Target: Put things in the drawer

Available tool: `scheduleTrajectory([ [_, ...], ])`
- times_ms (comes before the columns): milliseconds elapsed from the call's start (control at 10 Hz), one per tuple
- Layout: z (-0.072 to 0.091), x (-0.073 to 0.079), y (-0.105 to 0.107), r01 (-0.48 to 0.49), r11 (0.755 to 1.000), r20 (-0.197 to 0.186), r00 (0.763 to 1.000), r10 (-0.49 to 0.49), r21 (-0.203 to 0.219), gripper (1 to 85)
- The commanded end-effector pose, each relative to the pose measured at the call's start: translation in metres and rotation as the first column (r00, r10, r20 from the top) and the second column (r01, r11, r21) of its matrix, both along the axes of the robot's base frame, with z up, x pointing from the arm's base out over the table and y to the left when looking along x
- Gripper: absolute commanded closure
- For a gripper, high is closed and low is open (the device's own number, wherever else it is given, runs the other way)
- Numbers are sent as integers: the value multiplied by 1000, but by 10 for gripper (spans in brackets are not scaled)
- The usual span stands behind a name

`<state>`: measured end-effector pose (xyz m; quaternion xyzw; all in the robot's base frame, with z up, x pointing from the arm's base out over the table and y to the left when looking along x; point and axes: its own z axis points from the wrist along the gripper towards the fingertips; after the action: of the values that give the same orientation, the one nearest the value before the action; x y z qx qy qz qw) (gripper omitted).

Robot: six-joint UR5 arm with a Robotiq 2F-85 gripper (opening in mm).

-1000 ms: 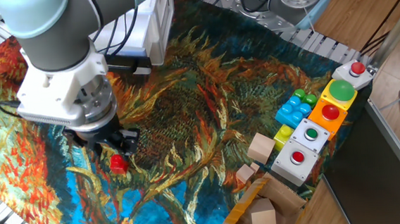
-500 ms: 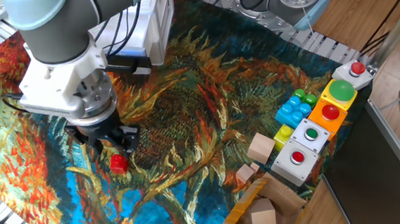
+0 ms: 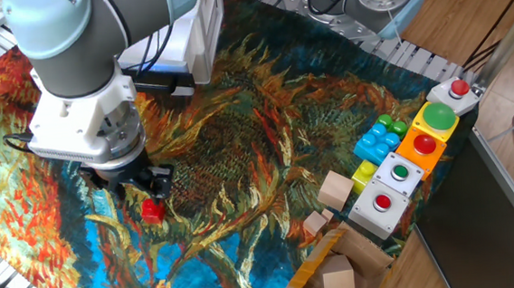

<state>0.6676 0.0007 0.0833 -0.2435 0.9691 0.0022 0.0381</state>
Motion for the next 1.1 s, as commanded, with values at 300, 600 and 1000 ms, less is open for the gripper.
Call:
scheduleTrajectory([
  [300,-12,-2,6,77,996,-25,997,-76,38,300],
  [600,-29,-9,2,138,989,-44,990,-136,56,300],
  [1000,-28,-5,2,189,980,-27,982,-188,66,307],
])
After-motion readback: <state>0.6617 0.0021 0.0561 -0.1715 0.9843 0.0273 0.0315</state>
